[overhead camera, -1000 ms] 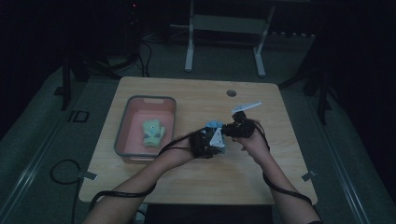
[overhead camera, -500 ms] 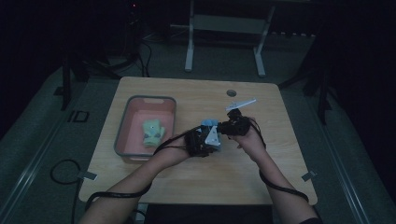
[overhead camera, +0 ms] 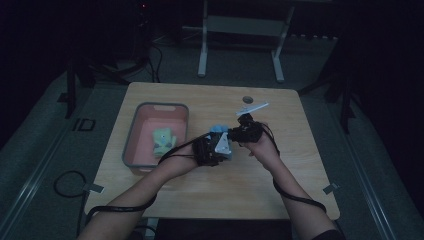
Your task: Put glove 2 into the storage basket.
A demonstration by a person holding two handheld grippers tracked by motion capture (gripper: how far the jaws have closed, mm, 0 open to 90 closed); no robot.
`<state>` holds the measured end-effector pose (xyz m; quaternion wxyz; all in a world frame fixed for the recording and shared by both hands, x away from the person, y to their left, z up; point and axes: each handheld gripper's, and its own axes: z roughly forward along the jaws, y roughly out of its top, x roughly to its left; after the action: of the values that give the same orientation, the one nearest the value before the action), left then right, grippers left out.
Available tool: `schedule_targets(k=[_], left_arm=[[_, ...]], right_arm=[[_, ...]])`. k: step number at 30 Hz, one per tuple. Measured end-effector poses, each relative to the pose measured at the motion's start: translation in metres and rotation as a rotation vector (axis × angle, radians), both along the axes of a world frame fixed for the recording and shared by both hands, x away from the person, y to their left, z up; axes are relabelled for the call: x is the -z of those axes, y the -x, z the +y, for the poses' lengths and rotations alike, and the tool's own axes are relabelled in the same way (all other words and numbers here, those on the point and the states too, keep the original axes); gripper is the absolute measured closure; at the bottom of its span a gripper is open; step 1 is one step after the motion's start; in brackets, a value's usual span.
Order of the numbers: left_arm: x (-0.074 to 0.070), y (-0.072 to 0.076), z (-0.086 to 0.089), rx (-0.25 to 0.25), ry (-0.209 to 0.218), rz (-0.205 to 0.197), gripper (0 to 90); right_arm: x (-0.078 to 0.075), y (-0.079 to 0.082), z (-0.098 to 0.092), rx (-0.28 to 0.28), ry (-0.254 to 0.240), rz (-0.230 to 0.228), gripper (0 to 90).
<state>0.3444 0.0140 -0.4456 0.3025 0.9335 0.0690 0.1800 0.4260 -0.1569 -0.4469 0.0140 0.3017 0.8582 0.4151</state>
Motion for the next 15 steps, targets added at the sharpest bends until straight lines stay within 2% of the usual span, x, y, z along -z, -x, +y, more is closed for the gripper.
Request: schedule_targets(k=[7,15], left_arm=[[-0.011,-0.002,0.018,-0.023,-0.01,-0.011,75.9],[-0.023,-0.003,0.042,-0.056,-0.035,-0.026,75.9]], right_arm=[[-0.012,-0.007,0.019,-0.029,-0.013,-0.01,78.1],[-0.025,-0.013,0.05,-0.069,-0.014,-0.029,78.2]])
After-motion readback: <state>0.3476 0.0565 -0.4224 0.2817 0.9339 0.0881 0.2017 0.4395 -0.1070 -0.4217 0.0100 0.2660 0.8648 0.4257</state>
